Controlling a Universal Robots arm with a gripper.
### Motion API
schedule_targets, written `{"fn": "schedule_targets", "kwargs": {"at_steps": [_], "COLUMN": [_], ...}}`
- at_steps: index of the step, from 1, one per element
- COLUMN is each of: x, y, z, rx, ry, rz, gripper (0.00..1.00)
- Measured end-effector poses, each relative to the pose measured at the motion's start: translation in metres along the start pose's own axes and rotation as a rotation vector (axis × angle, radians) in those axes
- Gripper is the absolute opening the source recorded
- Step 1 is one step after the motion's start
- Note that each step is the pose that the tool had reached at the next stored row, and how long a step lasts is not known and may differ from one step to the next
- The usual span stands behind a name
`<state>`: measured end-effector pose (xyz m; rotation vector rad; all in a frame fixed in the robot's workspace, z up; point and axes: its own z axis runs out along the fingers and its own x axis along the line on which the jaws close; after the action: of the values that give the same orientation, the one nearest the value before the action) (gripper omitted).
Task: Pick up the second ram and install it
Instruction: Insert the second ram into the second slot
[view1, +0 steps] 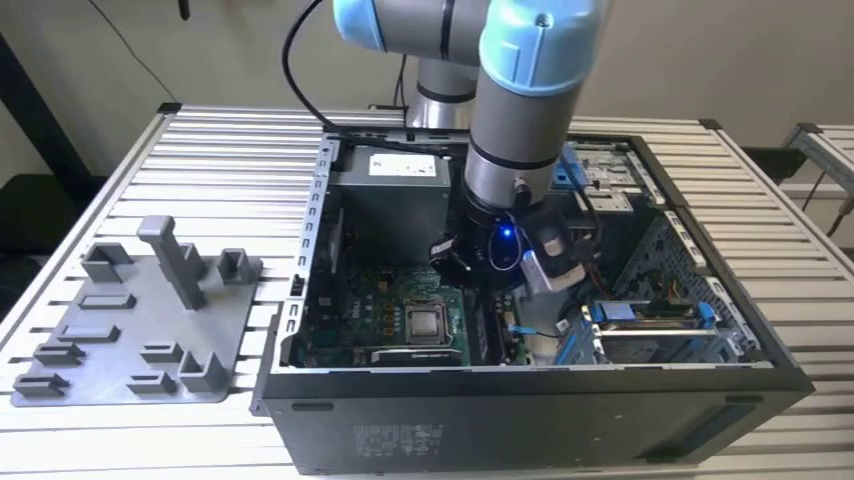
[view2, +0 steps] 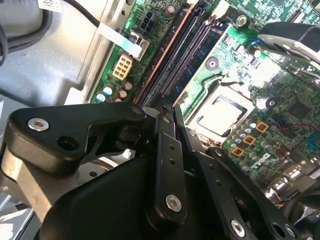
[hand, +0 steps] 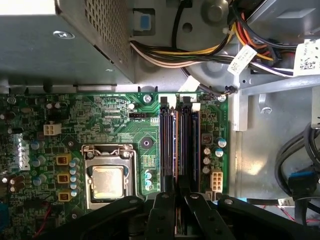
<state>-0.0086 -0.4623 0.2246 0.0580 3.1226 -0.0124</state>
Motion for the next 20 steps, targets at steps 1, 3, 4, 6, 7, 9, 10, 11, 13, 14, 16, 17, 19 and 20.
{"fn": "schedule_targets", "kwargs": {"at_steps": [1,3,4,6,7,9,10,11,13,14,16,17,19,20], "x": [0.0000,0.0002,0.0007,0.0018,0.0020,0.0019,0.0020,0.0020,0.0020,0.0020,0.0019,0.0019,0.0019,0.0019], "y": [0.0000,-0.0001,-0.0001,-0.0001,-0.0001,-0.0001,-0.0001,-0.0001,-0.0001,-0.0002,-0.0003,-0.0003,-0.0005,-0.0005], "z": [0.0011,0.0024,0.0028,0.0030,0.0031,0.0035,0.0036,0.0036,0.0037,0.0037,0.0038,0.0039,0.0039,0.0039], "rx": [0.0000,0.0001,0.0001,0.0003,0.0003,0.0001,0.0001,0.0001,0.0001,0.0000,-0.0001,-0.0001,0.0000,0.0001], "ry": [0.0000,0.0001,0.0001,0.0001,0.0001,0.0001,0.0001,0.0001,0.0000,0.0000,0.0000,0.0000,0.0000,0.0001], "rz": [0.000,0.000,0.000,0.000,-0.001,-0.001,-0.001,-0.001,-0.001,-0.001,-0.001,-0.001,-0.001,-0.001], "gripper": [0.14,0.14,0.14,0.14,0.14,0.14,0.14,0.14,0.14,0.14,0.14,0.14,0.14,0.14]}}
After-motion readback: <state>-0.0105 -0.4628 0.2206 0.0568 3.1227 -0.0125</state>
